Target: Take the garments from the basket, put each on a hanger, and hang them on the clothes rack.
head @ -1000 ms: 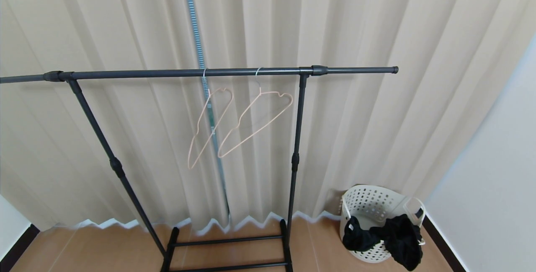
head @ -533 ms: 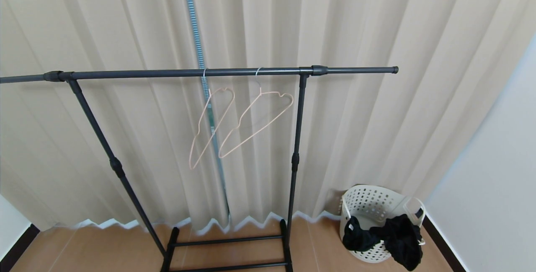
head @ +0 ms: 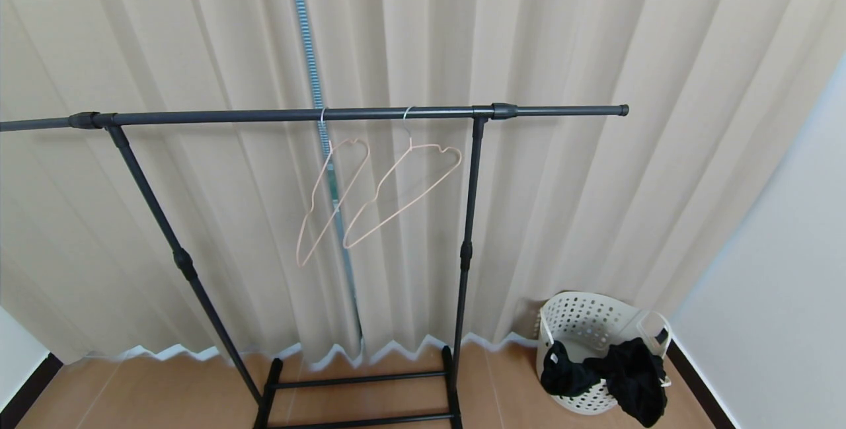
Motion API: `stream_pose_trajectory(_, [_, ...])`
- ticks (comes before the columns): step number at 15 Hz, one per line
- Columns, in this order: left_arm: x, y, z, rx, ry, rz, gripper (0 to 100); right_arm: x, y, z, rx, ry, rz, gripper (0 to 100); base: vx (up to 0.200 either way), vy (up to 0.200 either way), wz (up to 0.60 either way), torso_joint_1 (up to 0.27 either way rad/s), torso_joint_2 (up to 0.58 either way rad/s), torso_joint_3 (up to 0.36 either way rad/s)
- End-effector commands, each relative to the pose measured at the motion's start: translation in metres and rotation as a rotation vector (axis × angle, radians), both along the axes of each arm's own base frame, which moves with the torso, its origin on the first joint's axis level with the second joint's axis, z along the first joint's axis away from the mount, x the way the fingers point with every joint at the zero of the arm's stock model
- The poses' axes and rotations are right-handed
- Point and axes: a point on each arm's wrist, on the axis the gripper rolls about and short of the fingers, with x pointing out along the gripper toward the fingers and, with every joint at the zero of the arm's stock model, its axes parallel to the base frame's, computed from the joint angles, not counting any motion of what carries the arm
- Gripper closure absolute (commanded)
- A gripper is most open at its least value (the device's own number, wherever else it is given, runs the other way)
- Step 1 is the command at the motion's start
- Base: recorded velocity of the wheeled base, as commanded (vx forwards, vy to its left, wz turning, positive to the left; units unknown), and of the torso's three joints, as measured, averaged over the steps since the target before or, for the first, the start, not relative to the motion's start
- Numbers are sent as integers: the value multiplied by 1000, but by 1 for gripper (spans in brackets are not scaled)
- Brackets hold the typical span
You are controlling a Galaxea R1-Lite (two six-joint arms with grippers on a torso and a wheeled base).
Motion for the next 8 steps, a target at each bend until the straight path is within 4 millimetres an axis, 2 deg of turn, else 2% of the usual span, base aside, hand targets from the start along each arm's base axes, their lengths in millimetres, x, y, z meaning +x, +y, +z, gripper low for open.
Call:
stream_pose_trajectory(1, [0, 0, 0, 0, 1, 1, 0, 0, 0, 0, -1, 0, 2, 0, 0, 0, 0, 0, 0, 0])
stream_pose_trajectory(8, [0, 0, 0, -2, 0, 1, 0, 0, 0, 0, -1, -3, 7, 0, 0, 0, 0, 0, 0, 0])
